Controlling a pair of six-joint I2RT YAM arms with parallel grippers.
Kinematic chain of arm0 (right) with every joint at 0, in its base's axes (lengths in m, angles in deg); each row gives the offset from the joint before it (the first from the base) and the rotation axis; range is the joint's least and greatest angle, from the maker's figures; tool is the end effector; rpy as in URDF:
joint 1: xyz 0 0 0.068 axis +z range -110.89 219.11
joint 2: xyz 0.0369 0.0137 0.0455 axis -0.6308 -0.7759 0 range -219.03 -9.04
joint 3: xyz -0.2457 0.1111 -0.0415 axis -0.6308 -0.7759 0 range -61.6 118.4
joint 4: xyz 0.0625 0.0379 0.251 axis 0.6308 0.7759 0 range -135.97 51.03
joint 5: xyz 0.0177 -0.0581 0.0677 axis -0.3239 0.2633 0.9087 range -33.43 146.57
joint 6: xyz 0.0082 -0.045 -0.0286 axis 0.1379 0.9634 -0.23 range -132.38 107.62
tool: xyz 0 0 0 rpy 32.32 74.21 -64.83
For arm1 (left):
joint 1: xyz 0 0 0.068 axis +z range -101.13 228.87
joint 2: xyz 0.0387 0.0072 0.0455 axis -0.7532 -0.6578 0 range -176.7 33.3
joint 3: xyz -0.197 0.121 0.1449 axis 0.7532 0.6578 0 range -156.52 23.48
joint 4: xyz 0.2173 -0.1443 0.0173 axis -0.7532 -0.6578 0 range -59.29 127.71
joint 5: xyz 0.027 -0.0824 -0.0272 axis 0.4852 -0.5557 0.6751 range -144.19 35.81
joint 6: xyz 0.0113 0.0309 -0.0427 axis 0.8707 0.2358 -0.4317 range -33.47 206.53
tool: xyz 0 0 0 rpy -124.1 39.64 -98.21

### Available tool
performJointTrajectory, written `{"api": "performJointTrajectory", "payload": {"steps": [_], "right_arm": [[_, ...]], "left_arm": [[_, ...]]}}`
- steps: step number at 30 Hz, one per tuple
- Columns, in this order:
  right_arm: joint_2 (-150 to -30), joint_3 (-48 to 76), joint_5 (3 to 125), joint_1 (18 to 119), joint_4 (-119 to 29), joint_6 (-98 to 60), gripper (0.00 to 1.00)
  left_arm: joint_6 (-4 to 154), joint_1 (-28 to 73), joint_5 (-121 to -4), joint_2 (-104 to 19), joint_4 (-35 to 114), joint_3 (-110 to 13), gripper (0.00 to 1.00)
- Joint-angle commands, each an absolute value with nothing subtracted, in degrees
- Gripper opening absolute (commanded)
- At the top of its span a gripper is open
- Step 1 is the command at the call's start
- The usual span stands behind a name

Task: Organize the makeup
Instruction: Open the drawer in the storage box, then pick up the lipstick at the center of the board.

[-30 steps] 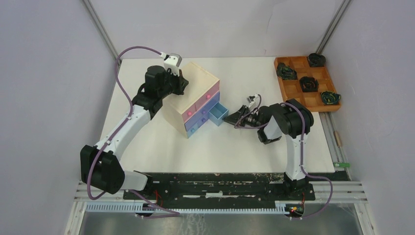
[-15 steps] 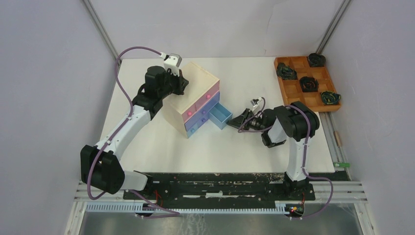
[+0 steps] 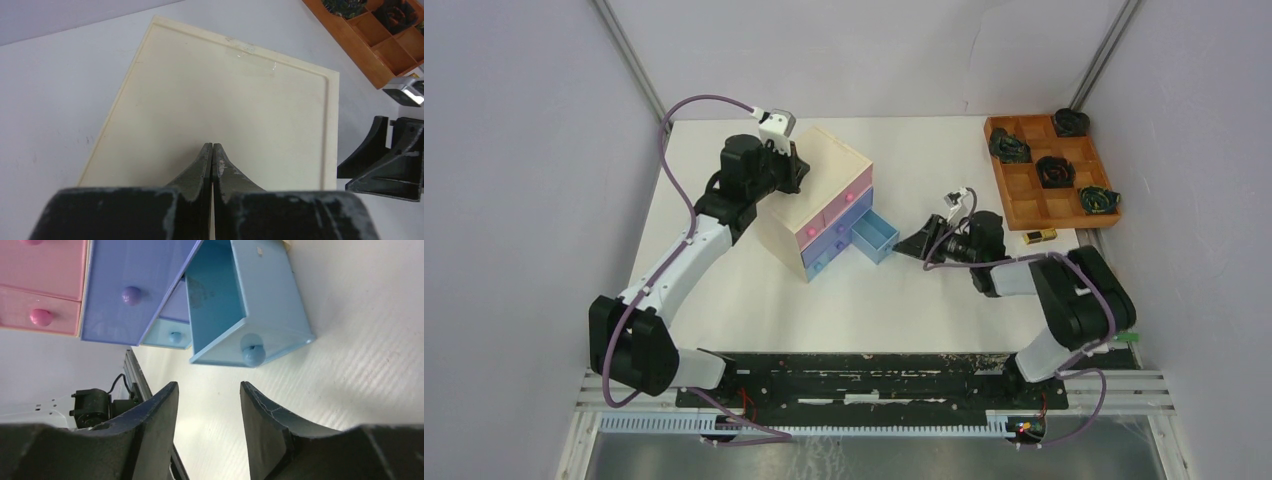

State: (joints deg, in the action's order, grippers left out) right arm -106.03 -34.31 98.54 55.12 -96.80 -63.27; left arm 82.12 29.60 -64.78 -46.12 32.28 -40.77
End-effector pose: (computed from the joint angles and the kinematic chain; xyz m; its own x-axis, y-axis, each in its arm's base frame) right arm 0.2707 0.1025 0.1341 -0.8272 0.3628 -0.4290 -0.2718 0.4100 0.8707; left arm 0.3052 -0.1136 0.3285 -0.3687 0.0489 -0.9282 0.4599 0.8774 -0.1364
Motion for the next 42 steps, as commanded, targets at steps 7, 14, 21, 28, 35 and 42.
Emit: {"api": "performJointTrajectory", "payload": {"steps": [7,14,21,28,35,42], "right_arm": [[-76.75,-24.8,69.85,54.93,-37.39,-42.43,0.61],[-74.82,-19.4,48.84,54.92,-22.61,-47.33,0.63],[-75.56,-15.04,28.26,54.93,-11.3,-54.5,0.73],[-85.88,-8.43,20.76,54.87,-10.04,-55.89,0.98],[-90.7,-7.55,18.29,50.66,-8.14,-55.67,1.0],[-87.02,-10.32,25.03,43.64,-9.24,-57.14,1.0]], "left_arm": [[83.39,29.6,-62.07,-51.04,13.41,-36.53,0.18],[83.93,29.66,-60.31,-49.28,12.65,-37.75,0.3],[84.18,29.62,-61.56,-48.61,12.67,-37.78,0.31],[82.51,29.58,-63.33,-48.59,13.0,-38.96,0.31],[80.94,29.62,-62.85,-47.44,12.31,-38.83,0.31],[80.94,29.63,-64.23,-46.51,14.99,-36.03,0.31]]}}
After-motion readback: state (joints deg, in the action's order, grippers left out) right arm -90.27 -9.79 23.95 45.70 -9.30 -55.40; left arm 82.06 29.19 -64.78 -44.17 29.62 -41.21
